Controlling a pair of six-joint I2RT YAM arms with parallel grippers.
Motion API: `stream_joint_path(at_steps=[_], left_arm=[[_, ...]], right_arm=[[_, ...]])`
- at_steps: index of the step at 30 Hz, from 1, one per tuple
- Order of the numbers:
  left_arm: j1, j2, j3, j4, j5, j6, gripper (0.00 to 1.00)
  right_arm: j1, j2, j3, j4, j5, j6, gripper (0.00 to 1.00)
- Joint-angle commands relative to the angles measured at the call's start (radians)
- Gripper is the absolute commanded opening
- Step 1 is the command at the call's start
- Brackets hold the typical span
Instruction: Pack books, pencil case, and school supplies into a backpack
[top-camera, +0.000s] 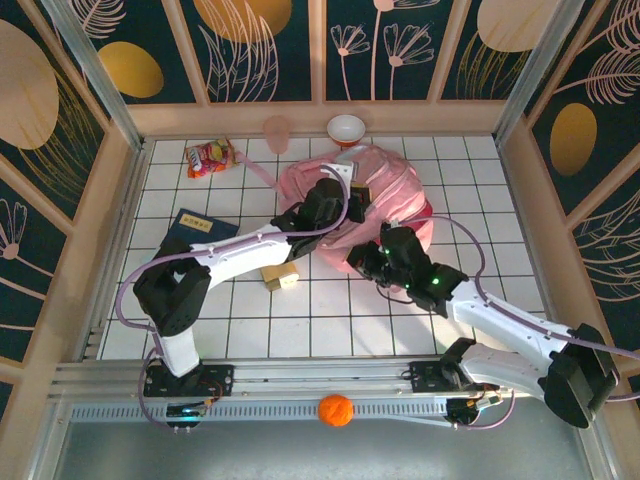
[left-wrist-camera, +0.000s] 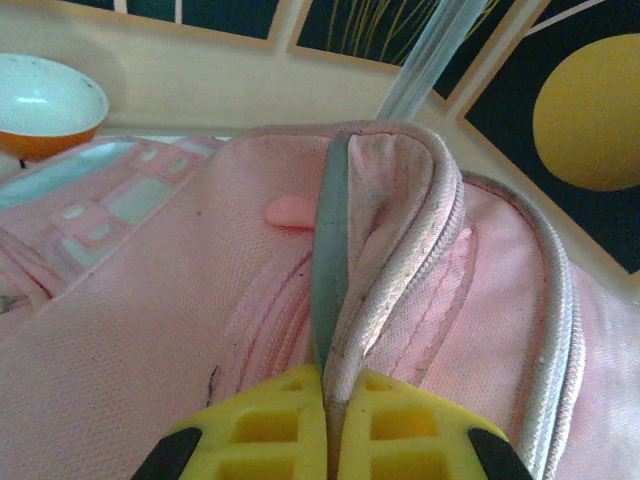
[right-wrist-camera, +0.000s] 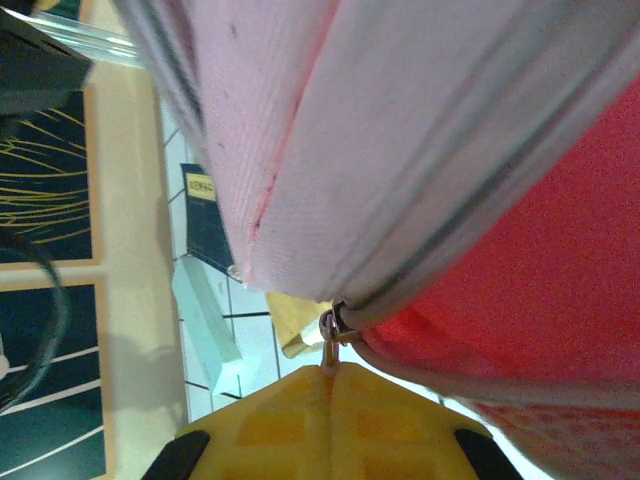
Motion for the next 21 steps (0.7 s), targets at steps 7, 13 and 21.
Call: stream_joint_path(at_steps=[7, 13, 21], left_arm=[[-0.046, -0.023, 0.113, 0.172, -0.084, -0.173, 0.00], [-0.062, -0.010, 0.173, 0.175, -0.123, -0.180, 0.00], [-0.078, 0.011, 0.227, 0.176, -0.169, -0.196, 0.00]], right_arm=[[0.037, -0.023, -0.018, 0.007, 0.142, 0.043, 0.00], [0.132, 0.007, 0.011, 0.006, 0.296, 0.101, 0.00], [0.247, 0.088, 0.046, 0.004, 0.507, 0.178, 0.00]])
